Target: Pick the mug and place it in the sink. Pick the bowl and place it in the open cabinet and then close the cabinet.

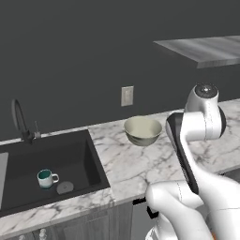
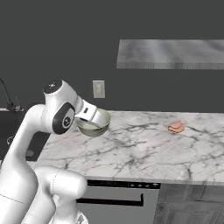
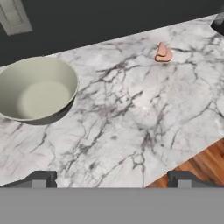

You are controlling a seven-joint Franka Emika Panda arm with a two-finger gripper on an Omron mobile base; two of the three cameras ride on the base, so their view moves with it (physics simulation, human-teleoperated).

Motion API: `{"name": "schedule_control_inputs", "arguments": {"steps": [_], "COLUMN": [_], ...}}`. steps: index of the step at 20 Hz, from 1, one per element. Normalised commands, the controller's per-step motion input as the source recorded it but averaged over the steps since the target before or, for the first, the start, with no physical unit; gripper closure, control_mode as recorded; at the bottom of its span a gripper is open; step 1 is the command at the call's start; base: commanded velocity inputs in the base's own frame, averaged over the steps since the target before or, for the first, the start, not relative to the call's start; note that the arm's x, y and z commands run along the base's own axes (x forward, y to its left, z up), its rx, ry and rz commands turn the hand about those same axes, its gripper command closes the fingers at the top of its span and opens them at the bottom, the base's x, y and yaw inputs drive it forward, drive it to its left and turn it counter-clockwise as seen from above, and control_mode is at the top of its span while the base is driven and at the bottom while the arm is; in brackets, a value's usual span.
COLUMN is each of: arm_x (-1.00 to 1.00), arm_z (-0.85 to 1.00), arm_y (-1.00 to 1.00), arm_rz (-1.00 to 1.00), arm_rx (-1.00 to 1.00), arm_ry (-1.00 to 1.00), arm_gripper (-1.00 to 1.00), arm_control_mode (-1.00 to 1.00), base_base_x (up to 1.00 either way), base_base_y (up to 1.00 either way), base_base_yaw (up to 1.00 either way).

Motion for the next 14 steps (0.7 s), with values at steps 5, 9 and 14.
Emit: {"name": "schedule_control_inputs", "arguments": {"steps": [5, 9, 14], "arm_x": [0.13, 0.04, 0.05], "arm_z": [-0.09, -0.11, -0.14], "arm_y": [0.00, 0.00, 0.00], "arm_rz": [0.00, 0.00, 0.00], "arm_rx": [0.06, 0.01, 0.01], "arm_ry": [0.00, 0.00, 0.00], "arm_gripper": [-1.00, -1.00, -1.00], "arm_control_mode": [-1.00, -1.00, -1.00], "base_base_x": [0.00, 0.00, 0.00], "base_base_y": [0.00, 0.00, 0.00], "base_base_yaw": [0.00, 0.00, 0.00]}}
